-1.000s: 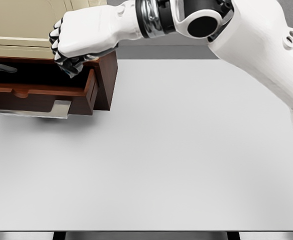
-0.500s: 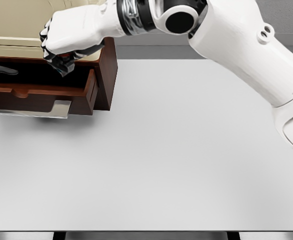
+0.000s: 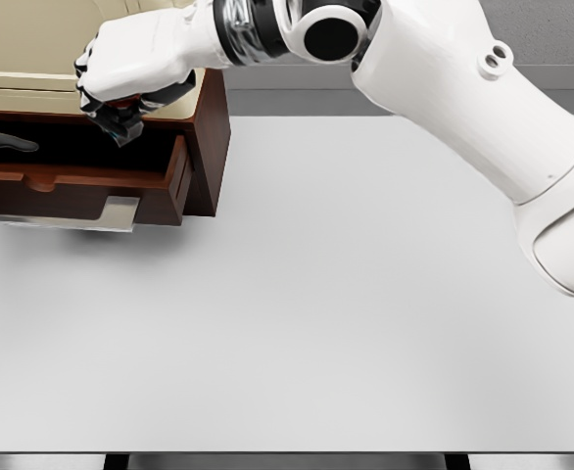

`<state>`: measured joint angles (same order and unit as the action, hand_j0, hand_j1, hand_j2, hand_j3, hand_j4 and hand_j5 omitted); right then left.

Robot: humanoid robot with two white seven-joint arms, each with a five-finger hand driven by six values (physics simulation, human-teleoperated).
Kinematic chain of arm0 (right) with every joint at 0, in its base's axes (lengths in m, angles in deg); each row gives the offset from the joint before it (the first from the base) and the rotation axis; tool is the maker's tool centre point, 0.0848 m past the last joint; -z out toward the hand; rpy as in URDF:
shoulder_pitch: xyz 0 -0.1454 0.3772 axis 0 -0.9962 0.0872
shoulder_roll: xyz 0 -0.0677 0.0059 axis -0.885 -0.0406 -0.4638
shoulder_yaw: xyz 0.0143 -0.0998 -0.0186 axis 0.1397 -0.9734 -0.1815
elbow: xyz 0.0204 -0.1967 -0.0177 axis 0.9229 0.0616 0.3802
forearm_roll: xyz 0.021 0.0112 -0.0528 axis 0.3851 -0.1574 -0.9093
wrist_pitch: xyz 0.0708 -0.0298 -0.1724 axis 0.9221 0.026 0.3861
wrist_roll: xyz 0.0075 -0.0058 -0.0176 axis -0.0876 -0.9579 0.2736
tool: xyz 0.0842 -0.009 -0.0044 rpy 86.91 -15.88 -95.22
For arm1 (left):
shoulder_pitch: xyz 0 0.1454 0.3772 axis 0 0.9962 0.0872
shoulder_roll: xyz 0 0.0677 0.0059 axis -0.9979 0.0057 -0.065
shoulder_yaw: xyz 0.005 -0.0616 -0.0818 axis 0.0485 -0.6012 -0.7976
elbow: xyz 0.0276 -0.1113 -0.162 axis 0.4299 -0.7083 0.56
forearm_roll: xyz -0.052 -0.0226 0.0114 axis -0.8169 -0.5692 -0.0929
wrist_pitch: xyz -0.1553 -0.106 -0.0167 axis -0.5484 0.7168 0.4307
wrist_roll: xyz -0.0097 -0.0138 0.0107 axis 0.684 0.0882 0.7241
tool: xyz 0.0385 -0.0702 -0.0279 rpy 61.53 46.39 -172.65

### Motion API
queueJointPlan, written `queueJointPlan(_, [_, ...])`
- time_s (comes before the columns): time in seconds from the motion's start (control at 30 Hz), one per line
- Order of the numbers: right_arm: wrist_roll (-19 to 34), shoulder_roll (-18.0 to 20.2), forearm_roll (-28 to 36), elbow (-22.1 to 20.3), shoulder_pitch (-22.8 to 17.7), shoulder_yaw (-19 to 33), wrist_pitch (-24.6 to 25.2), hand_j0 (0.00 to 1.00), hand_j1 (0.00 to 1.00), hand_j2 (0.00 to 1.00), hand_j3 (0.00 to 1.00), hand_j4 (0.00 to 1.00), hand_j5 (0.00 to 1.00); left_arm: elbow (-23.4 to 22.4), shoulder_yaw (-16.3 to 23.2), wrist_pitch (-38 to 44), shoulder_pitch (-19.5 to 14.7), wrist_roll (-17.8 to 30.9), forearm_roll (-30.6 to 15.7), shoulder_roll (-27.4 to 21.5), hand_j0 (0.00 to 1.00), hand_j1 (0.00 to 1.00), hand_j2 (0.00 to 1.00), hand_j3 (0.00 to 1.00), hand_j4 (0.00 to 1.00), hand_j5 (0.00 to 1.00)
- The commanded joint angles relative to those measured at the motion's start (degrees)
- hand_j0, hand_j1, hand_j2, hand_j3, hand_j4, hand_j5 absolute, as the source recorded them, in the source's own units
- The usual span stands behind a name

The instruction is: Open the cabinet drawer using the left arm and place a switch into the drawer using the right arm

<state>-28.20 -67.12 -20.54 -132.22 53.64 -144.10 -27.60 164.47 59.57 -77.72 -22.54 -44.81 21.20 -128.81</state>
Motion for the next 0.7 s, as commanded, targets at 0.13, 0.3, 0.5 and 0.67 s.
queueJointPlan(0.13, [0.0,-0.6,-0.1,1.4,0.1,0.1,0.2,0.31,0.31,0.31,0.31,0.31,0.31,0.0,0.0,0.2,0.0,0.0,-0.3,-0.1,1.0,1.0,1.0,1.0,1.0,1.0])
queueJointPlan(0.3, [0.0,-1.1,-0.5,1.9,0.1,-0.2,0.2,0.31,0.31,0.31,0.31,0.31,0.31,-0.1,0.0,0.2,0.1,0.0,-0.2,0.0,1.0,1.0,1.0,1.0,1.0,1.0])
queueJointPlan(0.5, [0.0,-1.4,-0.6,2.0,0.1,-0.2,0.2,0.32,0.32,0.32,0.32,0.32,0.32,-0.2,0.2,0.2,0.1,0.0,0.1,0.1,1.0,1.0,1.0,1.0,1.0,1.0])
queueJointPlan(0.67, [0.0,-1.7,-0.8,1.9,0.2,-0.2,0.2,0.43,0.43,0.43,0.43,0.43,0.43,-0.3,0.1,0.2,0.1,0.0,0.2,0.0,1.0,1.0,1.0,1.0,1.0,1.0])
